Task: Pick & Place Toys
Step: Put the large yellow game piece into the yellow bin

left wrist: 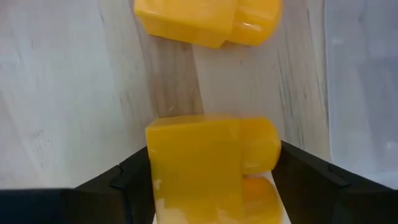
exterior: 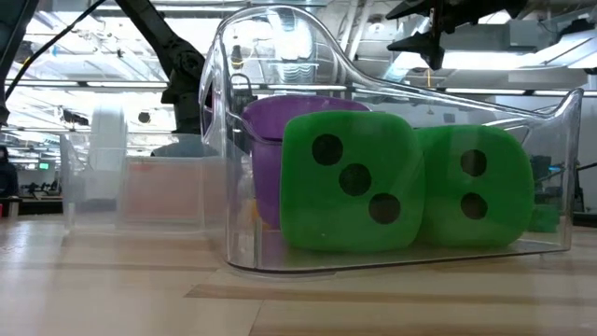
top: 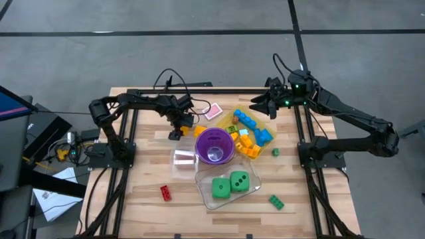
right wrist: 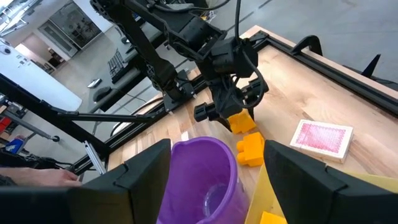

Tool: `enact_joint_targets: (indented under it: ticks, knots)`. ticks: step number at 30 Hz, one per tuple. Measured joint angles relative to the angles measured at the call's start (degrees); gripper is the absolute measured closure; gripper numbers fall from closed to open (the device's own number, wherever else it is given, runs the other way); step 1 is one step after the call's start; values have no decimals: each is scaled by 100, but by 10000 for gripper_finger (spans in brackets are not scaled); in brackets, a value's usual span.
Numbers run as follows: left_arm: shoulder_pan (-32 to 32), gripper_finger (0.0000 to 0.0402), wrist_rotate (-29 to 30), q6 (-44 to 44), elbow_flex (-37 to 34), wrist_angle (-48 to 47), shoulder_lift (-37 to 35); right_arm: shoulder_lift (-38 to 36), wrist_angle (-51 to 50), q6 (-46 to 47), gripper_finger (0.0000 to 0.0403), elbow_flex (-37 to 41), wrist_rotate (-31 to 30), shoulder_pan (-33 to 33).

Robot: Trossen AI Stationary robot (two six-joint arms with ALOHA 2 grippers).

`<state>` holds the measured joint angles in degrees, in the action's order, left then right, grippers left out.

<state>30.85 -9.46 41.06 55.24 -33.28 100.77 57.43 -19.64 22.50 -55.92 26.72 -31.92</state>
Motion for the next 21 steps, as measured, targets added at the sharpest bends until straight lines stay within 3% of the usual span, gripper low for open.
enact_joint_targets:
  ticks: [12, 21]
  knots:
    - [189, 150, 670, -6, -14, 121, -450, 0, 51, 0, 152, 0, 0, -2]
    - [298, 148, 671, -190, -13, 84, -965, 0, 52, -1, 152, 0, 0, -2]
